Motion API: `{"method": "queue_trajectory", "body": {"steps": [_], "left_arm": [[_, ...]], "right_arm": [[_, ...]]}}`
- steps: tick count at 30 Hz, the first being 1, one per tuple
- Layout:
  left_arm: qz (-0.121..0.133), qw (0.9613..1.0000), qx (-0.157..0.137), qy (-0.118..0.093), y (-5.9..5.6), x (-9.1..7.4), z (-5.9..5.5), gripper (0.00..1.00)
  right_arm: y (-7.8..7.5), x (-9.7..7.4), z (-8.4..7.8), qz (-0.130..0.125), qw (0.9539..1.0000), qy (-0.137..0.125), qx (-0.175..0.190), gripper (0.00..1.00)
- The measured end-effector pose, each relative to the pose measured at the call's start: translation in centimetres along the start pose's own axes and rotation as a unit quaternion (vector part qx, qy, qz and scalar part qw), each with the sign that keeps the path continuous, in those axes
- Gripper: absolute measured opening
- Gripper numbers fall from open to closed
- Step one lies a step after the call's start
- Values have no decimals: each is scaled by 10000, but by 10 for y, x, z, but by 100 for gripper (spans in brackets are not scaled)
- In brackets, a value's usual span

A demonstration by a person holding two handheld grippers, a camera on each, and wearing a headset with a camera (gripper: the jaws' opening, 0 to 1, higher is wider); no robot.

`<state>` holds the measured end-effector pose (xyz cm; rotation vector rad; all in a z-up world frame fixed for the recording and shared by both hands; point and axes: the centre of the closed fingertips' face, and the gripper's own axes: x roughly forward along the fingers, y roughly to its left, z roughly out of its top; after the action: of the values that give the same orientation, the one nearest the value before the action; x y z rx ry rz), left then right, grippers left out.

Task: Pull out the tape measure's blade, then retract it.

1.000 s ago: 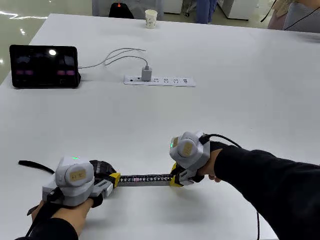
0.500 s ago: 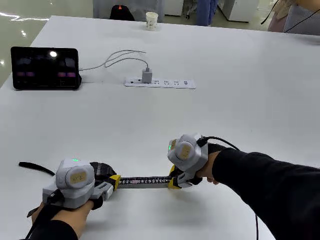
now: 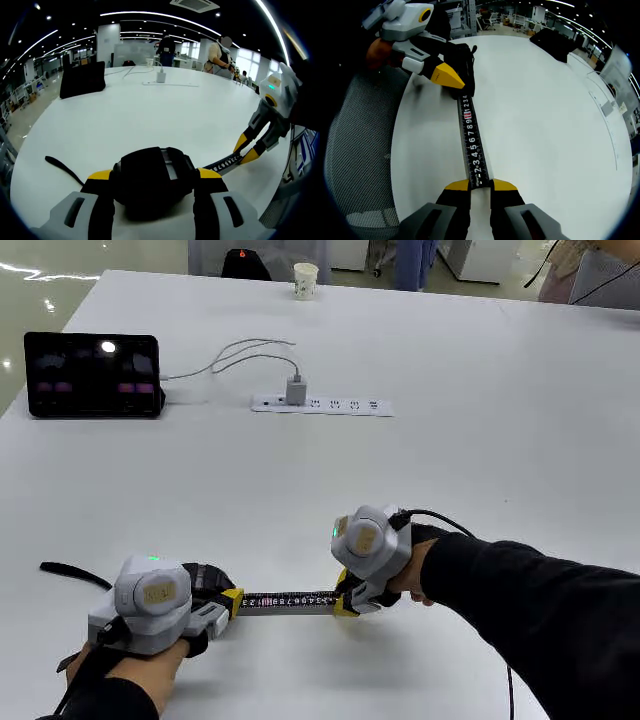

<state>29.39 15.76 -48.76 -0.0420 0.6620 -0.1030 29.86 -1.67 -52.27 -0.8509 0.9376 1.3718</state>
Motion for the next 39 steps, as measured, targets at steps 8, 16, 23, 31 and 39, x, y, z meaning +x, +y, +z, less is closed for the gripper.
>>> {"method": "queue_trajectory", "body": {"steps": [8,16,23,31,39], "left_arm": [[1,10000,-1,11,0,0,0,59],[1,10000,3,15,0,0,0,59],[9,10000,20,12,-1,0,0,59],[9,10000,17,11,-2,0,0,59],[0,10000,39,1,-1,0,0,59]], "right_arm": [[2,0,3,7,10000,-16,1,11],[3,1,5,7,10000,-61,14,11],[3,3,7,10,9999,-115,42,11],[3,4,10,29,9999,-138,8,11],[3,5,14,51,9998,-183,-3,11]]}}
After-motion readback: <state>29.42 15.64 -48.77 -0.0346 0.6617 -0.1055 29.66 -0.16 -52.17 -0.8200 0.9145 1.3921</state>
